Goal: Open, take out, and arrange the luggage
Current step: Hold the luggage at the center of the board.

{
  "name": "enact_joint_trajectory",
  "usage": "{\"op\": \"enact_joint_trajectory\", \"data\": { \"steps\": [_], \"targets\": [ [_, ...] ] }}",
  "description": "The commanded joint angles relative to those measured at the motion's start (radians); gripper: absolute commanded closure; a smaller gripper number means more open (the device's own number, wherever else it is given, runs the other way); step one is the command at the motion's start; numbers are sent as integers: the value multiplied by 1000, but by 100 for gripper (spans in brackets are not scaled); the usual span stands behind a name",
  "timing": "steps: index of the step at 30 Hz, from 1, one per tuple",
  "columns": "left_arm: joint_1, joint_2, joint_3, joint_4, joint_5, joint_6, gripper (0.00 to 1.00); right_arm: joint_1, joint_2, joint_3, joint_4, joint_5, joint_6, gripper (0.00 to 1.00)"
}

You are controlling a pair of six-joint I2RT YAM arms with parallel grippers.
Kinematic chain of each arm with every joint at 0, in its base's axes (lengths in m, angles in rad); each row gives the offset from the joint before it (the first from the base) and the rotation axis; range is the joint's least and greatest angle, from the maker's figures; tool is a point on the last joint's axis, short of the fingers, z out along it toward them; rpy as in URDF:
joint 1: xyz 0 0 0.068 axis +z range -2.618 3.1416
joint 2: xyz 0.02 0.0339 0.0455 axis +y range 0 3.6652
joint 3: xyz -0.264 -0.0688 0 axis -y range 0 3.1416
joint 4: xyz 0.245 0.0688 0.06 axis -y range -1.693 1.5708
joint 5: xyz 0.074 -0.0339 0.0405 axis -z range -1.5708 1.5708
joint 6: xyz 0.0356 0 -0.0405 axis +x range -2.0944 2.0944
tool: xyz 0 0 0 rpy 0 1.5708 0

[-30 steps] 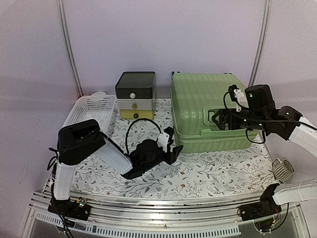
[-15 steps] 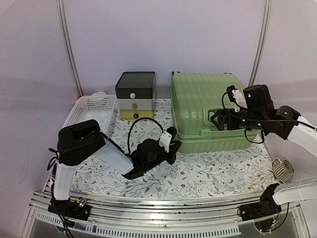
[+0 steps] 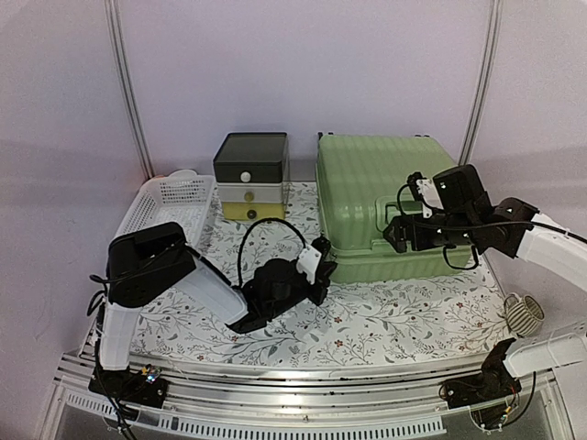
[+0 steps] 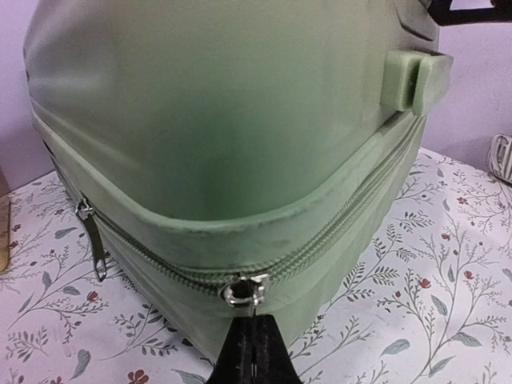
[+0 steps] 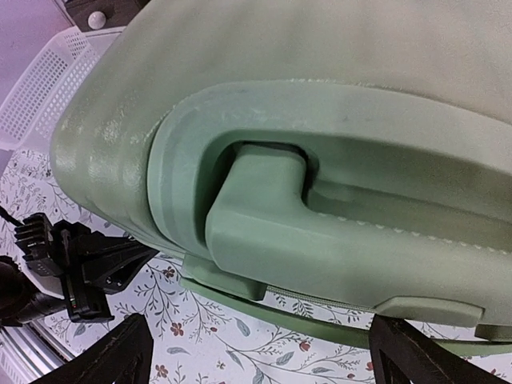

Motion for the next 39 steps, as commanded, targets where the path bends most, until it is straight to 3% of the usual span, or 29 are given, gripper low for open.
{"op": "enact_joint_trajectory", "data": {
  "steps": [1, 10, 18, 26, 32, 39],
  "targets": [
    [-74, 11, 60, 10, 31, 93, 100, 1, 43, -1, 39, 11, -15, 4],
    [-106, 72, 169, -67, 106, 133, 100, 1, 141, 17, 81, -8, -29, 8],
    [-113, 88, 212, -79, 125, 139, 100, 1, 157, 3, 113, -98, -24, 23],
    [-153, 145, 362, -197, 184, 217, 100, 1, 189, 14, 138, -215, -31, 30],
    [-174, 183, 426, -214, 175, 224, 100, 1, 159, 7, 147, -209, -29, 30],
    [-170, 137, 322, -135, 111, 197, 100, 1, 30, -17, 89, -40, -12, 23]
  ]
}}
